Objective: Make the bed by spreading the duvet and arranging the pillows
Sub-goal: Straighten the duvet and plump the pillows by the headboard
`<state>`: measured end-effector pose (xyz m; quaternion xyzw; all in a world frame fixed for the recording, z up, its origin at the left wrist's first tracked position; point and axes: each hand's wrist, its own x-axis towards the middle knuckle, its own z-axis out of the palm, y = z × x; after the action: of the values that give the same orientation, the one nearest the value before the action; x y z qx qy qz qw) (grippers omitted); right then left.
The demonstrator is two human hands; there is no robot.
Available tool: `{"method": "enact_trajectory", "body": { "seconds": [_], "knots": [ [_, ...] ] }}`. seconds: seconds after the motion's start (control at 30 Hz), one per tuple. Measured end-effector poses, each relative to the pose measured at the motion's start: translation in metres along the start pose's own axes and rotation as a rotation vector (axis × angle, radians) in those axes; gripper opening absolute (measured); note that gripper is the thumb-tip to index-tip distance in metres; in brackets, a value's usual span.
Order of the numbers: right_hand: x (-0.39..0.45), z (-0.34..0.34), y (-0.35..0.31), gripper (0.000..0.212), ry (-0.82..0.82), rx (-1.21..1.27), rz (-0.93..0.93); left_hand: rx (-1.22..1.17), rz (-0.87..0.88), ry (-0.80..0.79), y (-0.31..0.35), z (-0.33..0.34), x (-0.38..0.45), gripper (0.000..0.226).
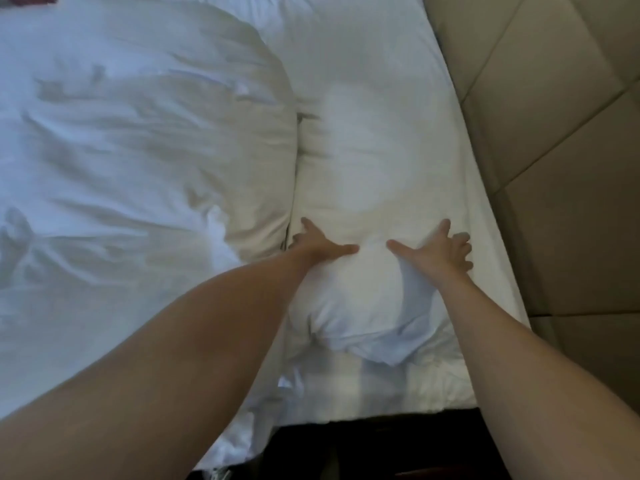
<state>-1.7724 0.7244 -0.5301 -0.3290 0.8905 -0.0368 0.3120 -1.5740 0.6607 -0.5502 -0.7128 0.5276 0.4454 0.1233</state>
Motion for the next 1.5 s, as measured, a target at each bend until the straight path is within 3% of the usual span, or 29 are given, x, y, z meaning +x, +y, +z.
{"method": "enact_trajectory", "body": {
  "seconds": [0.1, 0.2, 0.33, 0.43, 0.6, 0.7, 0.8, 0.93, 1.1, 1.27, 1.5],
  "knots": [
    [0.042, 0.006, -0.003, 0.150, -0.014, 0.014, 0.037, -0.001, -0.124, -0.006, 0.002, 0.011, 0.029, 0.150],
    [0.066, 0.014, -0.003, 0.150, 0.063, 0.054, 0.047, -0.128, -0.145, 0.068, 0.003, 0.024, 0.046, 0.157],
    [0.074, 0.026, 0.003, 0.118, 0.266, 0.158, 0.042, -0.330, -0.133, 0.119, 0.001, 0.029, 0.062, 0.160],
    [0.077, 0.023, 0.004, 0.084, 0.249, 0.311, 0.069, -0.495, -0.068, 0.117, 0.003, 0.027, 0.065, 0.145],
    [0.067, -0.022, -0.008, 0.053, 0.292, 0.399, 0.006, -0.630, -0.004, 0.139, 0.025, 0.008, 0.048, 0.091],
    [0.042, -0.063, -0.028, 0.044, 0.421, 0.349, -0.074, -0.637, 0.002, 0.225, 0.046, -0.005, 0.015, 0.087],
    [0.014, -0.112, -0.047, 0.028, 0.512, 0.327, -0.140, -0.668, 0.046, 0.230, 0.060, -0.024, -0.014, 0.096],
    [-0.036, -0.159, -0.066, 0.029, 0.614, 0.333, -0.135, -0.679, 0.129, 0.276, 0.069, -0.066, -0.056, 0.077],
    [-0.101, -0.183, -0.086, 0.031, 0.696, 0.421, -0.111, -0.700, 0.284, 0.319, 0.066, -0.126, -0.104, 0.074],
    [-0.186, -0.167, -0.159, 0.035, 0.727, 0.551, -0.174, -0.662, 0.374, 0.448, 0.003, -0.230, -0.152, 0.061],
    [-0.293, -0.076, -0.300, 0.031, 0.574, 0.667, -0.312, -0.663, 0.317, 0.641, -0.164, -0.371, -0.170, 0.058]
  ]
}}
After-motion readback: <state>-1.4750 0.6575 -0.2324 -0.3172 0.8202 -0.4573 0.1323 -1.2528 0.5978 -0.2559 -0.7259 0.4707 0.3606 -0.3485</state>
